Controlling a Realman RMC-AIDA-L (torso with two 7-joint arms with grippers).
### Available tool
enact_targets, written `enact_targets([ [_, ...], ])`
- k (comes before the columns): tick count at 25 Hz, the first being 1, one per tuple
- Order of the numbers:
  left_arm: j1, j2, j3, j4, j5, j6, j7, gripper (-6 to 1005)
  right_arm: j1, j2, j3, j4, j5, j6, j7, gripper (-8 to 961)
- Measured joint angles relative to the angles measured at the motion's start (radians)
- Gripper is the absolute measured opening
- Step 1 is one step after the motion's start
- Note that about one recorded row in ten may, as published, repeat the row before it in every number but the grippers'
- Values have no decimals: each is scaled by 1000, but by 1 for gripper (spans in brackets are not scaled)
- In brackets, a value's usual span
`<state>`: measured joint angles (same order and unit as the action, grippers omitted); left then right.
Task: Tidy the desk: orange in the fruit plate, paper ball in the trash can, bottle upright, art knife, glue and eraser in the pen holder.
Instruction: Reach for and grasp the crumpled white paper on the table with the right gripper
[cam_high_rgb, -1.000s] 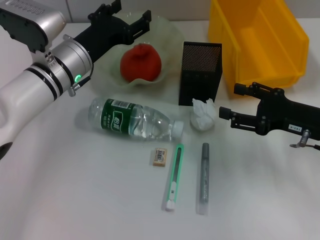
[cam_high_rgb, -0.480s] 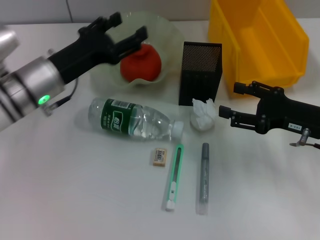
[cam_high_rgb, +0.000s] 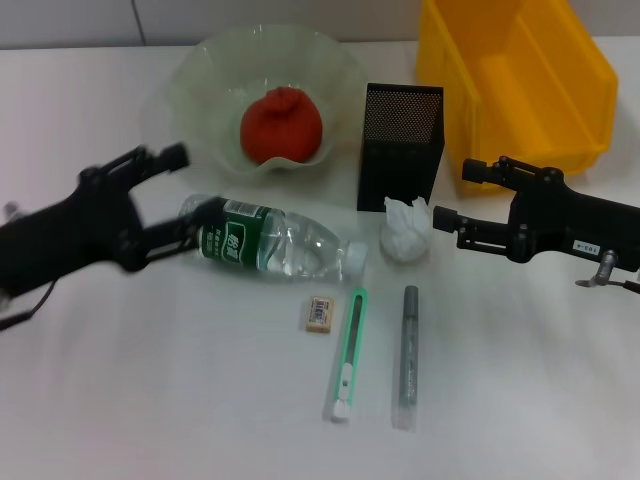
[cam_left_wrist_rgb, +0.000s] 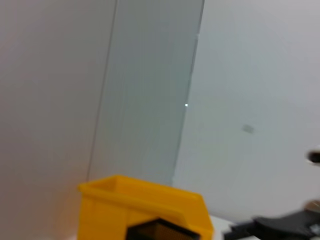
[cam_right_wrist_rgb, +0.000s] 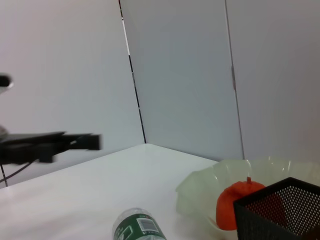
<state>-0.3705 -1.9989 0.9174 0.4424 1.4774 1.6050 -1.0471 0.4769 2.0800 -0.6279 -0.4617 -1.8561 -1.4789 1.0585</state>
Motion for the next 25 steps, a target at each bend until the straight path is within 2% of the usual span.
enact_targets([
  [1, 30, 19, 0, -1, 13, 41, 4, 857, 2, 0, -1, 0, 0, -1, 2, 772],
  [2, 30, 19, 0, -1, 13, 41, 4, 857, 2, 0, -1, 0, 0, -1, 2, 772],
  [4, 79, 48, -2, 0, 60, 94, 9, 857, 5, 0, 0, 0, 0, -1, 3, 772],
  [5, 79, 48, -2, 0, 60, 94, 9, 857, 5, 0, 0, 0, 0, -1, 3, 772],
  [6, 99, 60, -5, -4, 78, 117, 9, 857, 8, 0, -1, 0, 0, -1, 5, 772],
  [11, 118, 65, -7, -5, 89, 129, 13, 856, 12, 0, -9, 0, 0, -2, 7, 771],
  [25, 112, 65, -8, -2, 106, 131, 15, 857, 14, 0, -2, 0, 0, -12, 9, 769],
])
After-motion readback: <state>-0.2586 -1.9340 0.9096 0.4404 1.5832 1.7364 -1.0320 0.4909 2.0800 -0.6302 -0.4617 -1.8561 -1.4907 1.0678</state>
